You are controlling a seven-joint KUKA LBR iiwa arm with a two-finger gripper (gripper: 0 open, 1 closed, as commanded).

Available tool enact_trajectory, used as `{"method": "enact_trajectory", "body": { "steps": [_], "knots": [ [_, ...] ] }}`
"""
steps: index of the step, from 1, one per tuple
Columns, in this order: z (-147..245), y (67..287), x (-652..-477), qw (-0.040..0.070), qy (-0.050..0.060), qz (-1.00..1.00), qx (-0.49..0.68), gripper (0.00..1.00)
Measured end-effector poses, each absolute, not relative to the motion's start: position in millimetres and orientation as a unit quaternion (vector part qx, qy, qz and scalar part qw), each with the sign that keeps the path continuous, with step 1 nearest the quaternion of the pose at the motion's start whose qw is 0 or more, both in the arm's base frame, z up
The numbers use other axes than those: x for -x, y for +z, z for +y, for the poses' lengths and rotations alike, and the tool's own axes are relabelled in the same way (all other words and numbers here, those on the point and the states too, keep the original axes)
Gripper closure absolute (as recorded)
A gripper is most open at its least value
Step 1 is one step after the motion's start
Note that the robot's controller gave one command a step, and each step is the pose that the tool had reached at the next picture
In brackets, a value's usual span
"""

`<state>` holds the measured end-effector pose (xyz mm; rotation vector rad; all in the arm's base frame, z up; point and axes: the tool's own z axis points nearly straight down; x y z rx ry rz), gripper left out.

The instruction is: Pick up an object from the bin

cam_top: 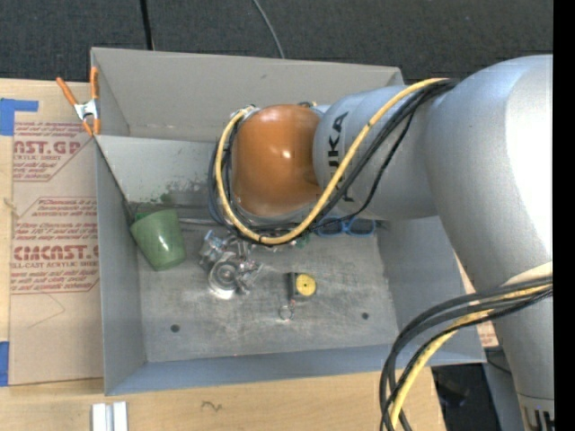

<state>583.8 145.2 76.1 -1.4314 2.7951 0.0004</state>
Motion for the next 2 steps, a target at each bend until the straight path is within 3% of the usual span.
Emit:
{"method": "enact_trajectory", "body": {
  "steps": [1,2],
  "knots": [
    [146.8,153.8,-585.6,0.005,-0.001,0.890,0.456,1.00],
    [148.5,186.7,-586.3,0.003,0.000,0.890,0.455,1.00]
  ]
}}
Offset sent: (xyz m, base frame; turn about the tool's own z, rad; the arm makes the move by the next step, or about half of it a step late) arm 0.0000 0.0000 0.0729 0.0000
